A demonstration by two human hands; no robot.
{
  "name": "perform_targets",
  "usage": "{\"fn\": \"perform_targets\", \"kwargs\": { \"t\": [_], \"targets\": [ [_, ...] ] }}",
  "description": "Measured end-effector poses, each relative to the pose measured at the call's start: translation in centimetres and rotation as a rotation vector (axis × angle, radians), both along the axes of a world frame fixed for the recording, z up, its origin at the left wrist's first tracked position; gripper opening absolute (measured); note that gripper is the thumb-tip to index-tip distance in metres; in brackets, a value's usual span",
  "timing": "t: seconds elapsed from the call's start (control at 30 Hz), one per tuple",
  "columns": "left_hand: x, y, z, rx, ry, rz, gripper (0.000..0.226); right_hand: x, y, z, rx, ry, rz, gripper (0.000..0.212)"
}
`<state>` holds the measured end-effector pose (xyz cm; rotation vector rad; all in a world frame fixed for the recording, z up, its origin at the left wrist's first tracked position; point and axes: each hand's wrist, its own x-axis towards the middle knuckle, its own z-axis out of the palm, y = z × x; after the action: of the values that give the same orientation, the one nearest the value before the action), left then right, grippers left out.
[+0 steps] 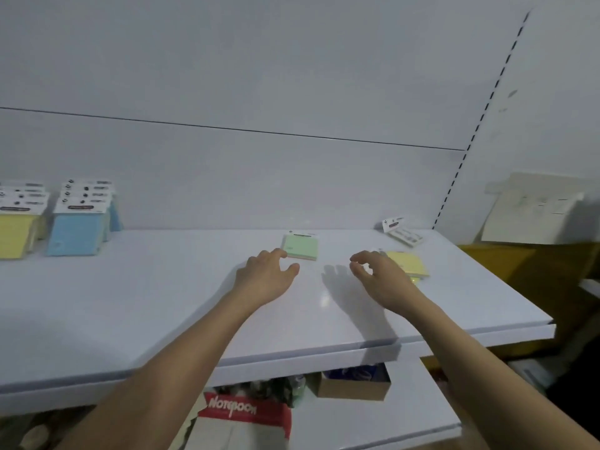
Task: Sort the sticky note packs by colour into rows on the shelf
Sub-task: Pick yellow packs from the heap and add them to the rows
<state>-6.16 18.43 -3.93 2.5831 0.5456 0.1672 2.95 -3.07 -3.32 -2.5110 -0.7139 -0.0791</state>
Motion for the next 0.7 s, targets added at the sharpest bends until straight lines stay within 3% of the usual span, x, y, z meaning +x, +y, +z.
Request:
{"fn": "perform_targets", "kwargs": {
  "t": [0.17, 0.7],
  "targets": [
    [4.6, 0.1, -0.3, 0.075, 0.027, 0.097, 0.056, 6.8, -1.7, 0.6, 0.087, -0.023, -0.12, 0.025],
    [14.9, -7.7, -0.3, 0.169, 0.096, 0.405, 0.062, 23.0, -7.4, -2.5, -0.023, -0.094, -0.203, 0.034]
  ]
}}
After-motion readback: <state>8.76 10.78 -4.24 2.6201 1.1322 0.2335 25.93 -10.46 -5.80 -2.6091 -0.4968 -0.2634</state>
